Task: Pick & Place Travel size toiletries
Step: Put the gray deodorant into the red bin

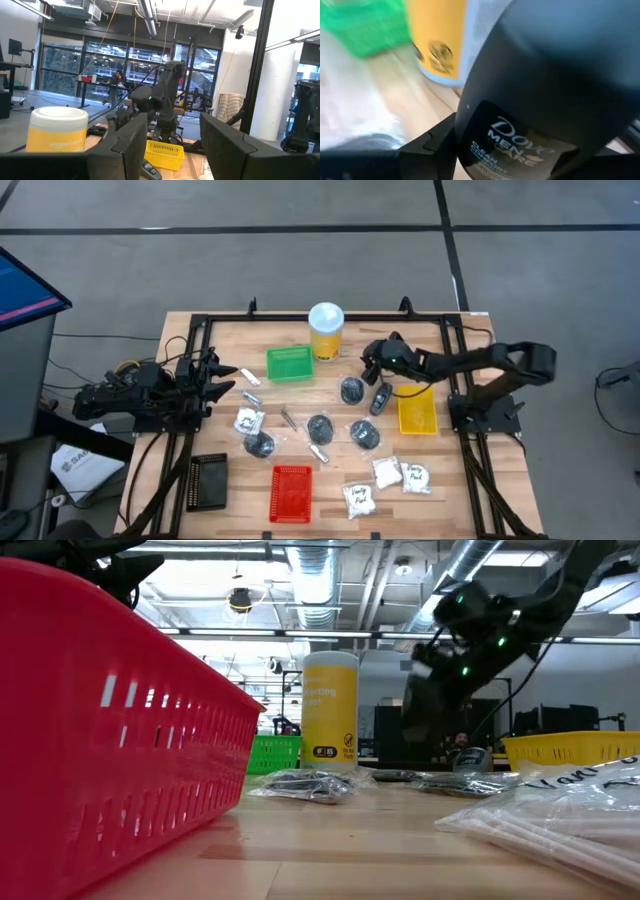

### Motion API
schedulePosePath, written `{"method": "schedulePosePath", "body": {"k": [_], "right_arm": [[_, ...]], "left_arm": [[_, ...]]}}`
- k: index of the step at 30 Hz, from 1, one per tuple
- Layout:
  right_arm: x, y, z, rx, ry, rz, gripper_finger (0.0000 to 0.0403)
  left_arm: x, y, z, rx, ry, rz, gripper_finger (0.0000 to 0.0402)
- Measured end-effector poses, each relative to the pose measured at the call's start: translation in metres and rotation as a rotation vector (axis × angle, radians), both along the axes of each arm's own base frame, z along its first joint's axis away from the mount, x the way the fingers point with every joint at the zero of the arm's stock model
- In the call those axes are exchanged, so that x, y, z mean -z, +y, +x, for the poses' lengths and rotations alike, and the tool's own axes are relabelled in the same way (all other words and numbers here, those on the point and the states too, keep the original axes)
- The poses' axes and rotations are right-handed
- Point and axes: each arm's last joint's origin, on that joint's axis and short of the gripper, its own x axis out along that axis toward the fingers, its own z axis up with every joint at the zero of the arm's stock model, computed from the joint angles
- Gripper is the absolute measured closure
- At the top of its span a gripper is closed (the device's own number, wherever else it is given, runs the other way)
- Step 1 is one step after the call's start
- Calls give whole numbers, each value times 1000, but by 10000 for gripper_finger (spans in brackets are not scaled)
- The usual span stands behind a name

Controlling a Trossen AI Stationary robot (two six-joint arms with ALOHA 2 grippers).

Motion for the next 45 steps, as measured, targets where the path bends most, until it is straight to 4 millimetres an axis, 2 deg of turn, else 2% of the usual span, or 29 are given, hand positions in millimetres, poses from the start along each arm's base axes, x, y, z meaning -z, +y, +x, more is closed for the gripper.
{"method": "schedulePosePath", "body": {"k": [8, 14, 24, 35, 41, 45], "right_arm": [[-39, 37, -18, -62, -111, 70, 202], [-52, 64, -15, -157, -195, 108, 202], [-84, 102, 28, -337, -231, 84, 202], [-83, 131, 76, -430, -175, 71, 202], [-82, 146, 93, -515, -168, 110, 203], [-83, 160, 102, -579, -174, 144, 203]], "left_arm": [[1, 0, 2, 0, 19, -1, 230], [8, 1, 15, -28, 116, -11, 230], [11, 1, 48, 12, 141, -21, 230], [25, -1, 84, 126, 173, -41, 230], [26, -7, 104, 162, 238, -57, 230], [23, -11, 109, 181, 234, -25, 230]]}}
